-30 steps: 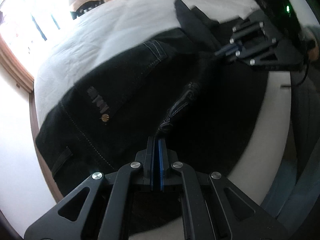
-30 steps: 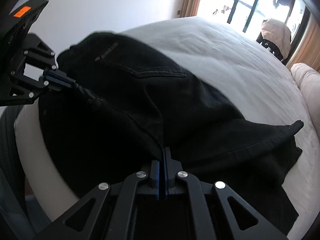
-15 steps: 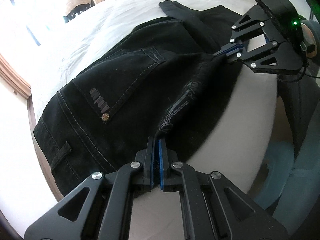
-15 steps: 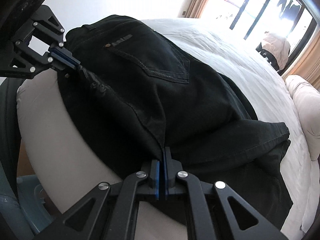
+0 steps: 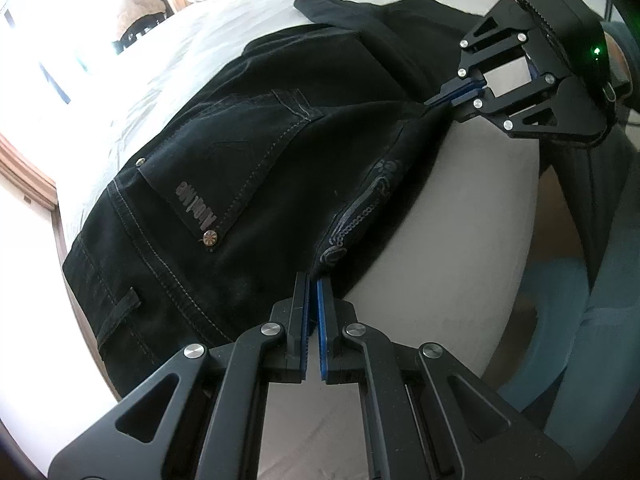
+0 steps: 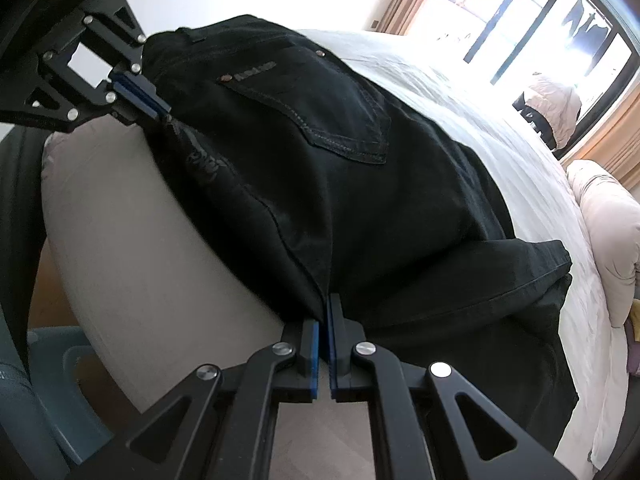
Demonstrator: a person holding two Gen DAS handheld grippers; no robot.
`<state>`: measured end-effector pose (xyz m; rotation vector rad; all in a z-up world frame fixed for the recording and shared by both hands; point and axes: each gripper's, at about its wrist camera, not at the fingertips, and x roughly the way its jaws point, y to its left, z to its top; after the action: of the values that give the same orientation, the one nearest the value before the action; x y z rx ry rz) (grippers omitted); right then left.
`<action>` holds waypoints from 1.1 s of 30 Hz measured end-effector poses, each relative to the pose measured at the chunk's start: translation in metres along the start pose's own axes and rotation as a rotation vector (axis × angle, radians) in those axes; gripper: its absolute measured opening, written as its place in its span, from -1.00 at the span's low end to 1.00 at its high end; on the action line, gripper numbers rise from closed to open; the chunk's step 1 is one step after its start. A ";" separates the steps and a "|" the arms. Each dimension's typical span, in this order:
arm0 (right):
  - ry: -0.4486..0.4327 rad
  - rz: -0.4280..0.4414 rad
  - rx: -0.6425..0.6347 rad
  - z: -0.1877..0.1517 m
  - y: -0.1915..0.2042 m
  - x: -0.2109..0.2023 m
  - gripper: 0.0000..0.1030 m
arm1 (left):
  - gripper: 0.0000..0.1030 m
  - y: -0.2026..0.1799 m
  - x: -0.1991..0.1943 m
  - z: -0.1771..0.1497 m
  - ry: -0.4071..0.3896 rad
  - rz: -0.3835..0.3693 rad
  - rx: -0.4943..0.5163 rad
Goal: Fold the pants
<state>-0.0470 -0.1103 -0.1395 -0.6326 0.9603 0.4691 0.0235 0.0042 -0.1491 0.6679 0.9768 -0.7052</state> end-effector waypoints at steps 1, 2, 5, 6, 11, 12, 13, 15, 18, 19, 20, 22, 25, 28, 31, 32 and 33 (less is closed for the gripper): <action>0.002 -0.006 -0.006 0.000 -0.002 0.002 -0.92 | -0.96 -0.001 0.001 -0.001 0.001 0.005 0.008; 0.002 -0.012 -0.007 -0.001 0.001 0.002 -0.92 | -0.96 0.000 0.003 -0.001 0.002 0.006 0.009; 0.002 -0.018 -0.004 0.000 -0.001 0.005 -0.92 | -0.96 0.004 0.004 0.000 -0.005 0.006 0.005; 0.002 -0.017 -0.003 0.001 -0.002 0.005 -0.91 | -0.96 0.003 0.004 -0.002 -0.007 0.007 0.005; -0.001 -0.024 -0.004 -0.003 0.003 0.005 -0.91 | -0.96 0.003 0.007 -0.004 -0.014 0.017 0.003; -0.001 -0.024 -0.003 -0.003 0.003 0.005 -0.91 | -0.96 0.002 0.008 -0.006 -0.017 0.019 0.000; -0.002 -0.025 -0.002 -0.003 0.004 0.006 -0.91 | -0.96 0.001 0.008 -0.007 -0.019 0.019 -0.003; -0.002 -0.027 -0.001 -0.005 0.007 0.006 -0.91 | -0.96 -0.001 0.009 -0.010 -0.019 0.018 -0.006; -0.004 -0.032 -0.001 -0.007 0.008 0.005 -0.89 | -0.91 -0.004 0.009 -0.012 -0.022 0.028 0.000; -0.005 -0.034 0.001 -0.007 0.008 0.006 -0.87 | -0.89 -0.003 0.010 -0.013 -0.026 0.027 -0.006; -0.007 -0.035 0.005 -0.008 0.008 0.008 -0.84 | -0.89 -0.002 0.009 -0.015 -0.039 0.027 -0.017; -0.020 -0.066 0.005 -0.010 0.011 0.009 -0.84 | -0.89 -0.002 0.007 -0.017 -0.059 0.029 -0.030; -0.031 -0.091 0.016 -0.011 0.013 0.005 -0.76 | -0.89 0.000 0.000 -0.017 -0.066 0.025 -0.049; -0.034 -0.047 0.077 -0.015 0.003 -0.007 -0.22 | -0.84 0.000 -0.011 -0.017 -0.062 0.012 -0.054; -0.042 0.020 0.148 -0.020 -0.008 -0.022 0.28 | -0.84 0.002 -0.029 -0.021 -0.070 -0.005 -0.074; -0.056 0.034 0.175 -0.020 -0.012 -0.028 0.28 | -0.84 0.003 -0.036 -0.023 -0.067 -0.018 -0.084; -0.074 0.045 0.204 -0.020 -0.018 -0.036 0.28 | -0.84 0.004 -0.041 -0.024 -0.066 -0.025 -0.094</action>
<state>-0.0658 -0.1401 -0.1123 -0.4081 0.9397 0.4250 -0.0005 0.0345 -0.1213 0.5475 0.9529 -0.6952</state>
